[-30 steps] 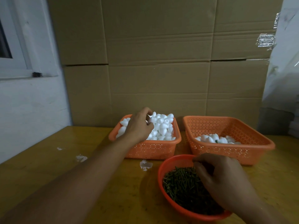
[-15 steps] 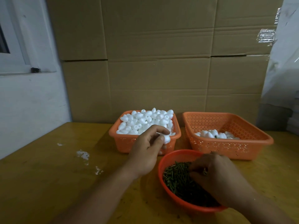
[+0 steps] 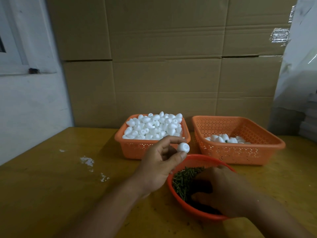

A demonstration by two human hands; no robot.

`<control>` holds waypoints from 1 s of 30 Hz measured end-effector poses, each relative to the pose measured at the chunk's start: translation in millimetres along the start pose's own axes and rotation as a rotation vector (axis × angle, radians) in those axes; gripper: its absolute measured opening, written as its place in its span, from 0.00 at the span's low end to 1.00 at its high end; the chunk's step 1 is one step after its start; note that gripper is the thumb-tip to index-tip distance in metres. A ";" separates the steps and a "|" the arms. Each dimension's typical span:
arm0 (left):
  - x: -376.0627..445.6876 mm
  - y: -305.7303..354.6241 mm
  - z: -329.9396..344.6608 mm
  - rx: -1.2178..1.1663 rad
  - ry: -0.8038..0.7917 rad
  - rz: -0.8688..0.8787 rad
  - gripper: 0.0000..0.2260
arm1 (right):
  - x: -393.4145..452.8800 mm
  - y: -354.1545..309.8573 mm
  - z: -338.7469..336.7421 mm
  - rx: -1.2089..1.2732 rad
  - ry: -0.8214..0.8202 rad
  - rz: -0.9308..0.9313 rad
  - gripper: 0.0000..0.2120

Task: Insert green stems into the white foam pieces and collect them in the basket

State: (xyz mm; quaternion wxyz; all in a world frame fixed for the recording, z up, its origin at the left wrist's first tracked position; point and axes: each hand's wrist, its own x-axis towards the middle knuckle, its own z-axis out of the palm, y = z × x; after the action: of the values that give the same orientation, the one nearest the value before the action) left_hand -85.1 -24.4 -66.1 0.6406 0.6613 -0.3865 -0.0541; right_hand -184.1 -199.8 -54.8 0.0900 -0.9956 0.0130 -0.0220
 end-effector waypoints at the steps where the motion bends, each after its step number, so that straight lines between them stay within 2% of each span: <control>1: 0.4 0.7 -0.3 0.007 -0.004 -0.006 0.09 | 0.8 -0.6 0.1 -0.012 -0.012 0.000 0.15; 6: 0.2 0.0 1.9 -0.089 -0.008 -0.047 0.06 | 3.0 -2.4 2.6 -0.027 -0.028 0.018 0.11; 10: -0.9 0.6 3.8 -0.231 -0.010 -0.104 0.11 | 4.0 -1.2 4.2 -0.005 -0.008 0.016 0.09; 12: -2.1 1.8 4.3 -0.244 -0.012 -0.123 0.11 | 4.1 -0.6 5.3 -0.002 0.009 0.017 0.08; 14: -3.2 2.9 4.6 -0.240 -0.019 -0.134 0.03 | 4.3 0.8 6.1 0.017 0.049 0.031 0.06; 15: -3.6 3.4 4.7 -0.245 -0.020 -0.141 0.03 | 4.5 1.6 6.4 0.034 0.071 0.037 0.06; 19: -3.5 4.2 6.2 -0.295 -0.003 -0.162 0.06 | 4.8 4.5 6.6 0.114 0.169 0.053 0.05; 22: -3.1 4.9 6.6 -0.378 -0.005 -0.183 0.08 | 4.5 4.5 5.5 0.175 0.302 0.051 0.04; 24: -3.1 4.4 5.4 -0.418 -0.020 -0.196 0.09 | 4.8 3.7 4.2 0.307 0.396 0.049 0.02; 26: -3.0 4.6 4.7 -0.440 -0.028 -0.203 0.07 | 5.2 3.5 3.4 0.501 0.451 0.073 0.04; 30: -2.5 2.6 4.7 -0.461 -0.009 -0.226 0.09 | 4.1 -0.2 0.6 0.924 0.461 0.078 0.05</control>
State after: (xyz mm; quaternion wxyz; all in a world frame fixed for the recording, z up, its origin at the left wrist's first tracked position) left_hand -90.6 -26.4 -65.7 0.7625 0.5366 -0.2904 -0.2150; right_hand -180.1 -199.7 -55.2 0.5159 -0.8201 0.0584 -0.2407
